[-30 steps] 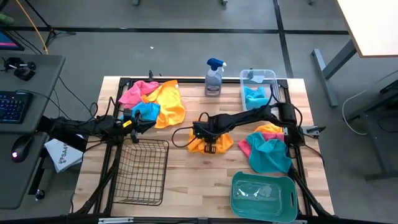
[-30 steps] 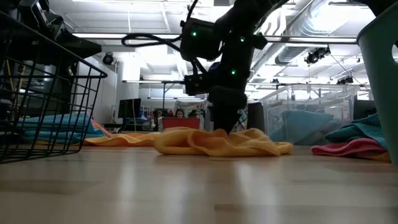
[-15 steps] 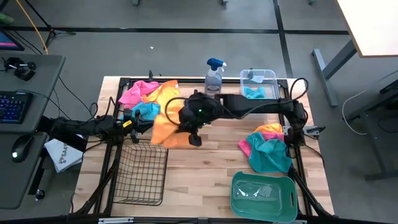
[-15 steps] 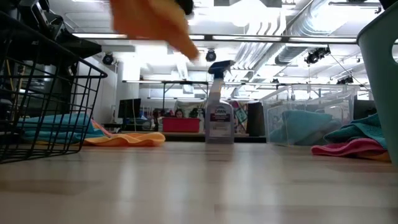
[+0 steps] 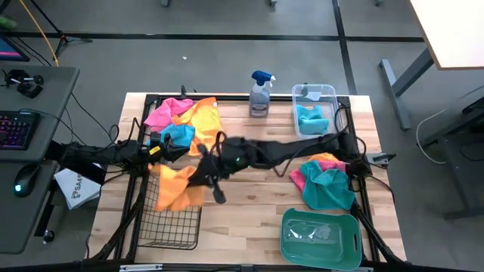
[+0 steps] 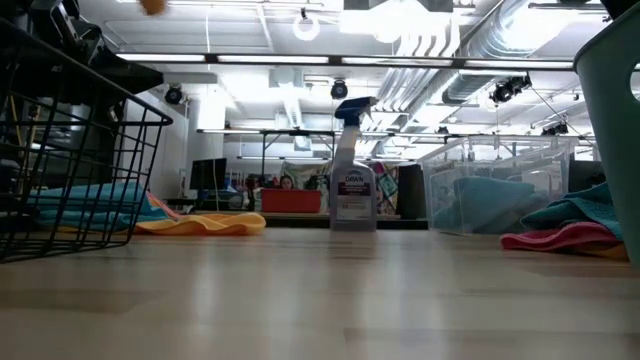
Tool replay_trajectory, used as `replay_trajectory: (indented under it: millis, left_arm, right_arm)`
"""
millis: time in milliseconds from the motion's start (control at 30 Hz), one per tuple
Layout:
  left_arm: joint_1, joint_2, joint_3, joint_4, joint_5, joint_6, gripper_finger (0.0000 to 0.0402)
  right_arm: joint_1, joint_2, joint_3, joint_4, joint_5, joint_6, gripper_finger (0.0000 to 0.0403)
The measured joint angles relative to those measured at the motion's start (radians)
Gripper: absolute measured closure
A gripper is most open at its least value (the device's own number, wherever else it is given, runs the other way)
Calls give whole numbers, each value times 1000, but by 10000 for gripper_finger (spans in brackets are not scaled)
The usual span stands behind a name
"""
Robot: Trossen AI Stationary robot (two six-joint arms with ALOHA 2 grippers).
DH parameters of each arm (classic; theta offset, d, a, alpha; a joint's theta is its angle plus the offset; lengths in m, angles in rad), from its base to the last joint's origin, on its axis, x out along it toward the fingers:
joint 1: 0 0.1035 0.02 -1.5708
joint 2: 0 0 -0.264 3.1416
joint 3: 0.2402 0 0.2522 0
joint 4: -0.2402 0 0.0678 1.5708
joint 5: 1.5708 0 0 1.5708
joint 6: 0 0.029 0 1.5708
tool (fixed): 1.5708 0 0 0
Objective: Sort microfiber towel by color & place in baskets
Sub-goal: Put the middle orange microfiber towel into the black wire basket, then put the right blue microfiber towel into the transparent bin
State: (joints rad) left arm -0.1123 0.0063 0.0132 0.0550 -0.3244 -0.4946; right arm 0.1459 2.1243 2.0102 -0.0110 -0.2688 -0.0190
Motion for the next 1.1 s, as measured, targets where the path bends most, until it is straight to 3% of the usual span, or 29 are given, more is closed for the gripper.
replay_trajectory:
  millis: [267,467,700,900,1100]
  left_arm:
    - [0,0,0,0,0,0,401]
    - [0,0,0,0,0,0,401]
    - [0,0,0,0,0,0,401]
    - [0,0,0,0,0,0,401]
    - [0,0,0,0,0,0,402]
  right_arm:
    - [38,175,0,171,66,45,402]
    - [48,272,-3,163,176,152,380]
    - [35,229,17,86,197,196,251]
    - [32,223,157,-165,194,100,135]
    - [11,210,349,-522,192,-35,93]
